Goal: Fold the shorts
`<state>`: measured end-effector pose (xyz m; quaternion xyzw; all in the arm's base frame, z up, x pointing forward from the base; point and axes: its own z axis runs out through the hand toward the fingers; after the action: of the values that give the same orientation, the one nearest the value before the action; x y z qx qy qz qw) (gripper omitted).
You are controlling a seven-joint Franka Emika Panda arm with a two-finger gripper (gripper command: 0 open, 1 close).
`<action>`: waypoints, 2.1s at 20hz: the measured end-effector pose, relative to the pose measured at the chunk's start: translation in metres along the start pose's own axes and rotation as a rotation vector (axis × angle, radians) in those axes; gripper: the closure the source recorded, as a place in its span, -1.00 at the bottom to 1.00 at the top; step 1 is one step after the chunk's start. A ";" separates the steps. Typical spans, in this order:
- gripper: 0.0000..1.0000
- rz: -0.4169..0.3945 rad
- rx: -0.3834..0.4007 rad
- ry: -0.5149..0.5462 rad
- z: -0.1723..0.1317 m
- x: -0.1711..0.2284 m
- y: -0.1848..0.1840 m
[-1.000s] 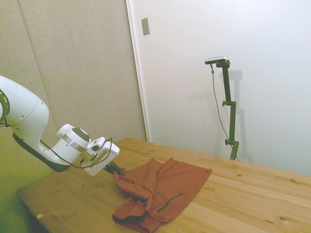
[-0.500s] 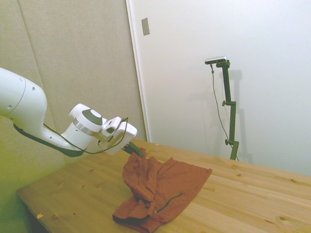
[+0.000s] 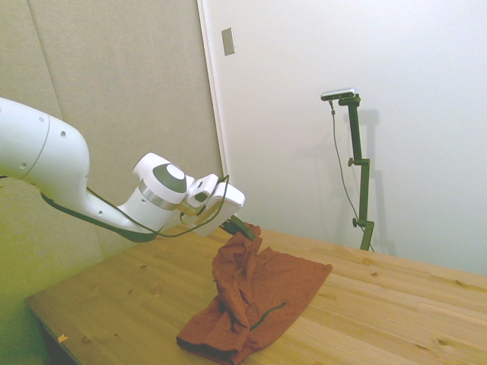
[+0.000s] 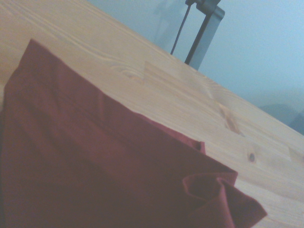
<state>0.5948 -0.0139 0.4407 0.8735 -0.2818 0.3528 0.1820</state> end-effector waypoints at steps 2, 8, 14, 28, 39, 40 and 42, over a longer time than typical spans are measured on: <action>1.00 0.005 -0.002 -0.008 0.016 0.013 0.002; -1.00 0.028 -0.006 -0.043 0.060 0.040 0.010; -1.00 0.102 -0.003 -0.057 0.086 0.065 0.029; -1.00 0.178 -0.011 -0.082 0.139 0.083 0.055; -1.00 0.252 0.059 -0.293 0.091 0.066 0.039; -1.00 0.258 0.074 -0.357 0.072 0.053 0.035; -1.00 0.262 0.108 -0.472 0.034 0.028 0.033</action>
<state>0.6081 -0.0675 0.4416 0.8961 -0.4076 0.1748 0.0171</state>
